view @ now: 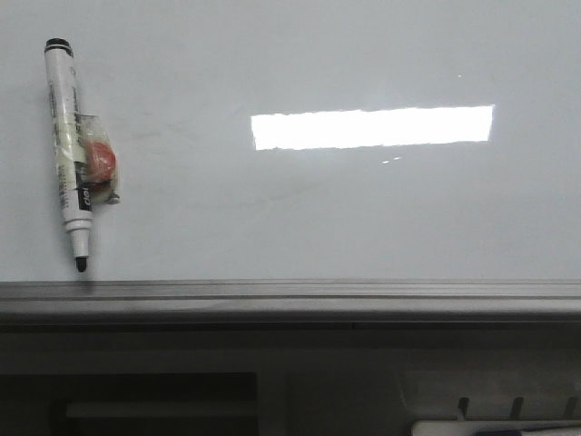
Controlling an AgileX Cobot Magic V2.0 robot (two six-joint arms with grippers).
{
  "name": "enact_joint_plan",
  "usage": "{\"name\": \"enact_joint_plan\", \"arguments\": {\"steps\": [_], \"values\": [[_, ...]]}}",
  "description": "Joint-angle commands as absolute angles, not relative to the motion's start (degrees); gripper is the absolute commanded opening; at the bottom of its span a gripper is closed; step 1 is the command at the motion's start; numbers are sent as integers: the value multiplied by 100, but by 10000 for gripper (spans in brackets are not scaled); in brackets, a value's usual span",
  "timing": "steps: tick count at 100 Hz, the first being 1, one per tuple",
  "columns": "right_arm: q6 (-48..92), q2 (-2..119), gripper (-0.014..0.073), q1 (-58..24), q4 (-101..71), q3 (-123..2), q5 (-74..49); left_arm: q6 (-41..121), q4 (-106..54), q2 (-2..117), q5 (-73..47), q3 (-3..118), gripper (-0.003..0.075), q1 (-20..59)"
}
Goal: Write number 3 on whiteboard
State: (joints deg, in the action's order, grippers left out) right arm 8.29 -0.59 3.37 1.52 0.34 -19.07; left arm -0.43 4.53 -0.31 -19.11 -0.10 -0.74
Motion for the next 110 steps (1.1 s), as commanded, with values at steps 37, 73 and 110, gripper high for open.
{"name": "enact_joint_plan", "arguments": {"steps": [37,73,110], "values": [[876,-152,-47,374,218,223,-1870,-99,420,-170,-1576,-65,-20,-66],[876,-152,-47,374,218,223,-1870,-99,420,-170,-1576,-65,-21,-66],[876,-152,-47,374,290,223,-568,-99,501,-170,41,-65,-21,-66]]}}
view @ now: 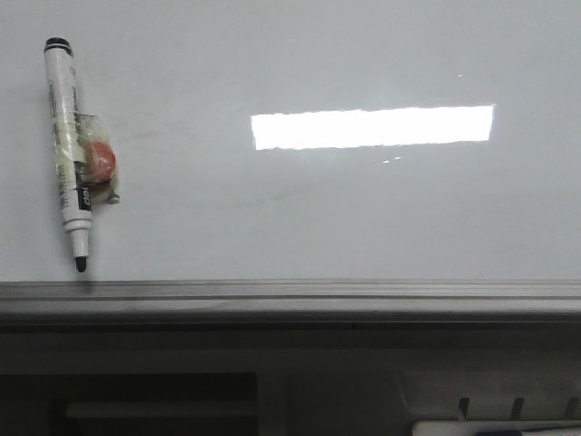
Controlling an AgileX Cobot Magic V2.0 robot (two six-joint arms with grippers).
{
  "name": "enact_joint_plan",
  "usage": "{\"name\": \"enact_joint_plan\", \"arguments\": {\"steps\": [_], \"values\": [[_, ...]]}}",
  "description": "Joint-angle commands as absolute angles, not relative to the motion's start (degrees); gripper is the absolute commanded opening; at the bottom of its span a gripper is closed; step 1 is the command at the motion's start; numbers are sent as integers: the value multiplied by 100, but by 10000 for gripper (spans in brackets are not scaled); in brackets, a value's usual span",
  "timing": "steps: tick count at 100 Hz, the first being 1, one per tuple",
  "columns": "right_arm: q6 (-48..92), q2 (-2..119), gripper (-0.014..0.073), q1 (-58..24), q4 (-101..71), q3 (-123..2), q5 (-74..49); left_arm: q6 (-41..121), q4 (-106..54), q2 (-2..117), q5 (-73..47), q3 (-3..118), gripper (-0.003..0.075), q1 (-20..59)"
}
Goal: Write number 3 on whiteboard
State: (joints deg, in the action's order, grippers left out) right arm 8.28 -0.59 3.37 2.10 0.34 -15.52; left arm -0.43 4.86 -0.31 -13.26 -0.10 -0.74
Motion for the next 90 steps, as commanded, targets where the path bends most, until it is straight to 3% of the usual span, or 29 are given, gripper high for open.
{"name": "enact_joint_plan", "arguments": {"steps": [1,14,36,74,90], "values": [[876,-152,-47,374,290,223,-449,-99,505,-170,115,-65,-20,-66],[876,-152,-47,374,290,223,545,-99,516,-170,1139,-65,-20,-66],[876,-152,-47,374,290,213,1573,-99,516,-170,1385,-65,-21,-66],[876,-152,-47,374,290,213,1452,-99,505,-160,1551,-65,-21,-77],[771,-141,-47,374,-117,-216,73,-99,-204,-160,1277,106,-21,-77]]}}
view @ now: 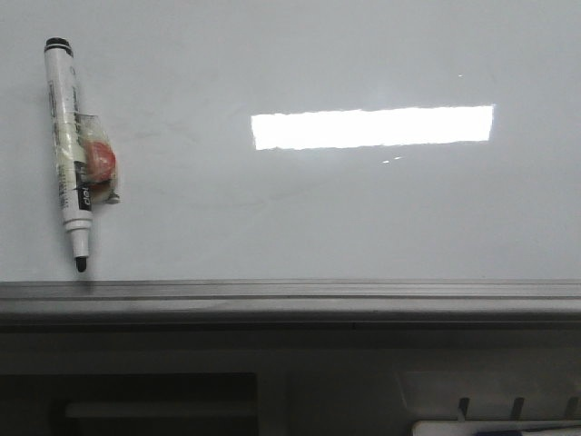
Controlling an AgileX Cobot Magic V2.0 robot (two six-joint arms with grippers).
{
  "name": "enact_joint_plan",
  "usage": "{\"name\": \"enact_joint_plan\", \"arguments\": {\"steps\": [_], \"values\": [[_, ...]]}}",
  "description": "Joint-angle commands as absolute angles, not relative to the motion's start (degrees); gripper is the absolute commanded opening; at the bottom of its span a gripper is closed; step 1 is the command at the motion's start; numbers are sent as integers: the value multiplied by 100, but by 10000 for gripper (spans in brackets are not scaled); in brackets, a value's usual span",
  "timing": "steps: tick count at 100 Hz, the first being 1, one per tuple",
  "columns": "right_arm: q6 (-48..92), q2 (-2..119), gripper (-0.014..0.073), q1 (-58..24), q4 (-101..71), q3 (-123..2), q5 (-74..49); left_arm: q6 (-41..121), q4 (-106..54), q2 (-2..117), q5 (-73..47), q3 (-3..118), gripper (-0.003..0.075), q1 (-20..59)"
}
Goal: Write number 3 on whiteboard
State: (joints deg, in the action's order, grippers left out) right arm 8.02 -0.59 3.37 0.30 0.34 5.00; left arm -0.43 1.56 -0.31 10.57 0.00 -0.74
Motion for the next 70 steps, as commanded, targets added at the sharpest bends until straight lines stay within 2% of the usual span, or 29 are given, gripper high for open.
{"name": "enact_joint_plan", "arguments": {"steps": [1,24,44,57,64,70], "values": [[771,-141,-47,374,-117,-240,0,-99,-215,-160,1232,124,-21,-77],[771,401,-47,374,-308,-1184,-1521,-99,-154,251,-833,1179,-21,-77],[771,1176,-47,374,-401,-1949,-3177,-99,141,772,-1555,1717,-20,-77],[771,1425,-47,374,-490,-2079,-3383,-99,137,906,-1569,1731,-15,-66],[771,1430,-47,319,-500,-2079,-3383,-99,0,955,-1529,1731,47,-46],[771,1430,-47,259,-500,-2079,-3372,-99,-144,986,-1459,1731,143,-20]]}}
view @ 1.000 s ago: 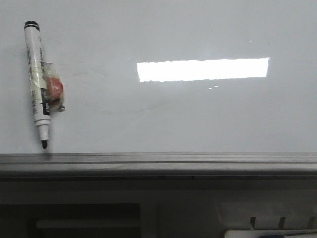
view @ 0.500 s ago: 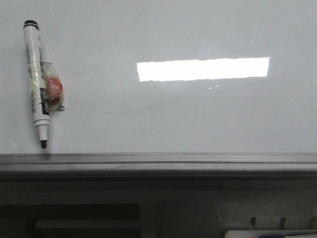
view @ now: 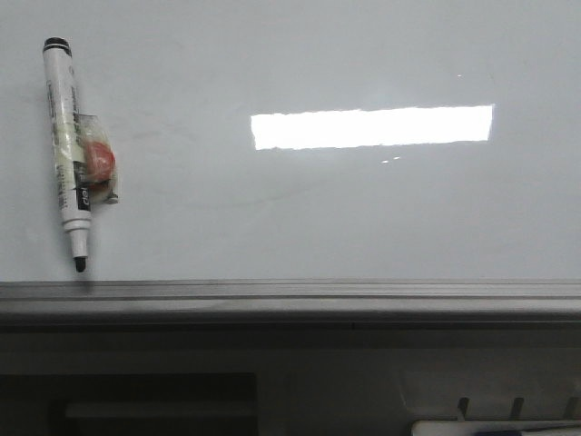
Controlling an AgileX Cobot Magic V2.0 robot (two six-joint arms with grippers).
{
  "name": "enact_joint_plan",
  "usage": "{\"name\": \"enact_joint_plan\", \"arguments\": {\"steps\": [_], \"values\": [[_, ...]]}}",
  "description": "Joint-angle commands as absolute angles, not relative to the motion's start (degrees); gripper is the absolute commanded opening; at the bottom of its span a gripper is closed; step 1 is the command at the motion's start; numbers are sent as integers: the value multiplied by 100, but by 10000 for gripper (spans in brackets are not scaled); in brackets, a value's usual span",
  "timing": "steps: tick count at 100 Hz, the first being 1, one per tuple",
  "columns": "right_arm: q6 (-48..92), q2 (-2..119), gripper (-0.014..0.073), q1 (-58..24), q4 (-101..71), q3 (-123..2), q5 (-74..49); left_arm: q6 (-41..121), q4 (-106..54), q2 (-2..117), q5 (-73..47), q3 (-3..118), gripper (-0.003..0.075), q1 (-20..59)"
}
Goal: Write number 3 on whiteboard
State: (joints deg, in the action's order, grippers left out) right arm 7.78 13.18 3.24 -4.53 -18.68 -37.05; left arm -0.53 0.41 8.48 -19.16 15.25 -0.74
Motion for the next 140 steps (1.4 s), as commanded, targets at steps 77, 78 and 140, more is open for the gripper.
{"name": "enact_joint_plan", "arguments": {"steps": [77,78,140], "values": [[728,1430,-47,238,-1215,-2021,-3113,-57,-583,2859,1137,1442,418,3685],[728,1430,-47,238,-1215,-2021,-3113,-57,-693,2886,1137,1442,423,3737],[728,1430,-47,238,-1215,-2021,-3087,-57,-2310,5650,2442,1442,431,4932]]}}
